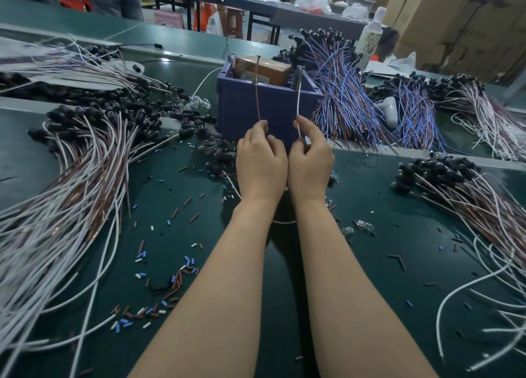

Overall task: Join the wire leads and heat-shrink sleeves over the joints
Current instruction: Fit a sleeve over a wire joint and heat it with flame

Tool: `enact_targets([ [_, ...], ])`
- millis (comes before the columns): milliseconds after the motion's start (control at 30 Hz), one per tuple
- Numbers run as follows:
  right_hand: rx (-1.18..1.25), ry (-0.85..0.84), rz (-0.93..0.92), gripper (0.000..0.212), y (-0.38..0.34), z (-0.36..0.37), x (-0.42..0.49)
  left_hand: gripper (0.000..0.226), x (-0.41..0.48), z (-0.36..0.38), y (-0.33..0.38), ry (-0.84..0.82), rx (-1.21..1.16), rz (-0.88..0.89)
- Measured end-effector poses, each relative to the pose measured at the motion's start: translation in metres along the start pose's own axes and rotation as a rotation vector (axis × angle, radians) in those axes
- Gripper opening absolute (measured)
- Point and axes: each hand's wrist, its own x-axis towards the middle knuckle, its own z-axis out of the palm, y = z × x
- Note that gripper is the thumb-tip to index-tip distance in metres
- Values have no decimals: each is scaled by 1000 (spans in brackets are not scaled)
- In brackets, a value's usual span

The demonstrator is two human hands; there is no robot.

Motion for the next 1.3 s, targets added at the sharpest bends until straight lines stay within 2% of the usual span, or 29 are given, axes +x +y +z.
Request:
enact_targets([
  [267,14,25,19,44,0,0,0,39,-3,0,3,104,18,79],
  [1300,21,43,4,39,-2,0,0,43,-7,2,3,213,-33,15],
])
